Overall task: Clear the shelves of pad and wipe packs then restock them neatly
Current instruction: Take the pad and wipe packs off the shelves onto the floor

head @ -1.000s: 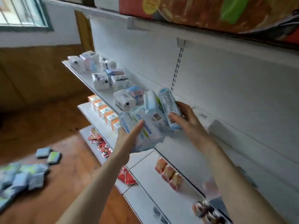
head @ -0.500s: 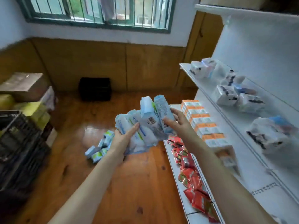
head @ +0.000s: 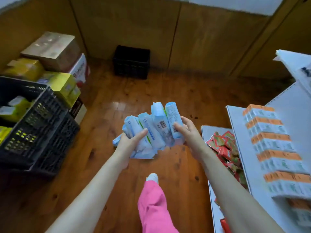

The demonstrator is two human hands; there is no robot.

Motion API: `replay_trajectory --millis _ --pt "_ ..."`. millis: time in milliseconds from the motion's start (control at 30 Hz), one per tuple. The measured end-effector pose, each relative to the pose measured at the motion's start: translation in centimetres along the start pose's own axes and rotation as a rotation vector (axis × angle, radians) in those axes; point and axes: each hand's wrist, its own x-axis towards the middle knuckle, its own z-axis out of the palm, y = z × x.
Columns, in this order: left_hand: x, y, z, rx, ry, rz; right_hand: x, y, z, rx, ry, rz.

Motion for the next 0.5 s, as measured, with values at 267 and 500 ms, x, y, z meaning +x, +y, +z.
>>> replay_trajectory --millis 267,500 --pt "16.3 -3.8 -0.6 0.116 0.111 -0.153 16.7 8.6 0.4 0.106 0.033 0.343" --pt "29.8 -13.6 -2.6 0.208 0.141 -0.344 27.0 22.5 1.3 0.167 0.176 0.637"
